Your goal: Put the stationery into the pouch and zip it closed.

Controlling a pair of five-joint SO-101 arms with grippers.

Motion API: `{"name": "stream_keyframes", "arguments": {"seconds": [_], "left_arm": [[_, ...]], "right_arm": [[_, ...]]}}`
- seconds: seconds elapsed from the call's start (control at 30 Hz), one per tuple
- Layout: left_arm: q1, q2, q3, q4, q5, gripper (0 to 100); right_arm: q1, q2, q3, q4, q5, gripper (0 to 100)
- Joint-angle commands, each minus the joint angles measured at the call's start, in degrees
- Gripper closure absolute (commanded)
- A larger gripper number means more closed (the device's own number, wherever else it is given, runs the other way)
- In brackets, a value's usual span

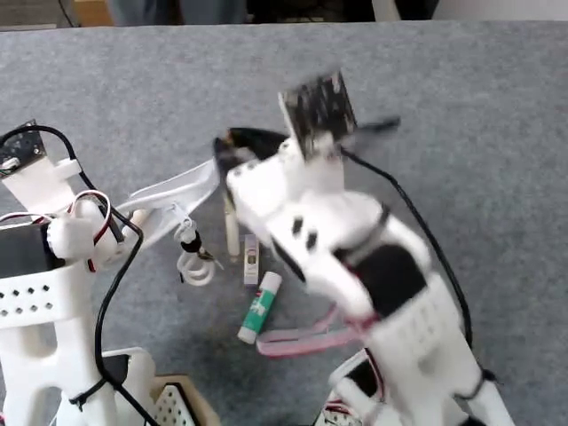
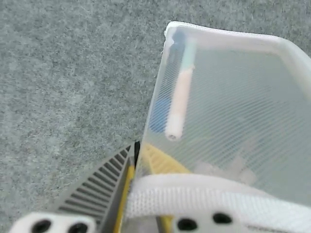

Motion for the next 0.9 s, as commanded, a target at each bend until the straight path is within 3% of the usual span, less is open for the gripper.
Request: {"name": "stream_keyframes", "arguments": {"seconds": [0.0,0.33,0.5,0.6,0.7,0.87], "left_arm": [[-0.2,0.2,0.1,0.9,0.0,97],[-0.2,0.2,0.2,0.9,0.0,97],[-0.2,0.5,0.0,0.8,0.2,97],[-0.2,0.4,0.0,0.8,0.2,97],[-0.2,0.5,0.0,0.8,0.2,97],[-0.2,0.4,0.0,0.8,0.2,97]], "right_arm": [[-3.9,-4.8,-2.2,-0.3,1.5,98.6],[-4.2,-6.5,-19.7,-0.1,1.3,98.6],[-9.6,-6.5,-29.4,-0.2,0.9,98.6],[-11.1,-6.5,-33.0,-0.1,-5.0,98.6],[-11.1,-6.5,-31.7,0.3,-9.1,98.6],[-11.3,-6.5,-19.9,-4.4,-9.3,98.6]]}}
